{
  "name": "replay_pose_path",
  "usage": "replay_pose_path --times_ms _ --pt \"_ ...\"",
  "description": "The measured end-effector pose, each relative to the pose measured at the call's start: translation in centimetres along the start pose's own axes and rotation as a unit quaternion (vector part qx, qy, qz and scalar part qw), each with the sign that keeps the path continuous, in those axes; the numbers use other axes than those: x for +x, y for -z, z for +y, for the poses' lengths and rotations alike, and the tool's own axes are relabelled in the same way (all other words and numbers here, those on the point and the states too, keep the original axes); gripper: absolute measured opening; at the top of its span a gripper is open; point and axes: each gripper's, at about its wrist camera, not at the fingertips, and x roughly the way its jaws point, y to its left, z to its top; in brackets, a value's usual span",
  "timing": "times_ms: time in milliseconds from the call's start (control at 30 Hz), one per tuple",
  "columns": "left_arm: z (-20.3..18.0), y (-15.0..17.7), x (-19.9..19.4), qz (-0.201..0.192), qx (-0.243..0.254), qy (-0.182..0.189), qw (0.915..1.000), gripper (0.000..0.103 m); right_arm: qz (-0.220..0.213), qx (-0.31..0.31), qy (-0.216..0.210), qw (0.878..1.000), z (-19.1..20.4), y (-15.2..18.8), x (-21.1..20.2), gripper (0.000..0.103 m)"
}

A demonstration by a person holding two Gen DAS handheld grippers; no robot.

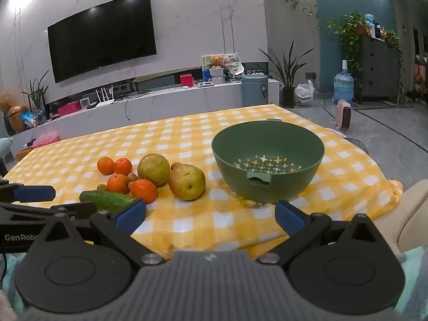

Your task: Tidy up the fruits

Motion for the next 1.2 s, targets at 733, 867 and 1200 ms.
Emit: replay_pose_path --times_ms 733,867,1200 --pt "0.01 0.15 0.27 0.017 0.001 0.003 0.9999 0.091 0.006 0.019 -0.007 1.000 -0.39 0.03 0.19 0.099" --pt "-0.06 0.12 0.23 0.015 0.003 0.002 0.9999 0.091 0.007 0.021 -0.008 1.000 -0.41 0.05 0.30 0.099" --pt "-0.15 0.24 0.29 0.016 0.001 0.002 0.9999 0.091 0.011 0.024 -0.009 1.000 -0.51 0.08 0.43 0.099"
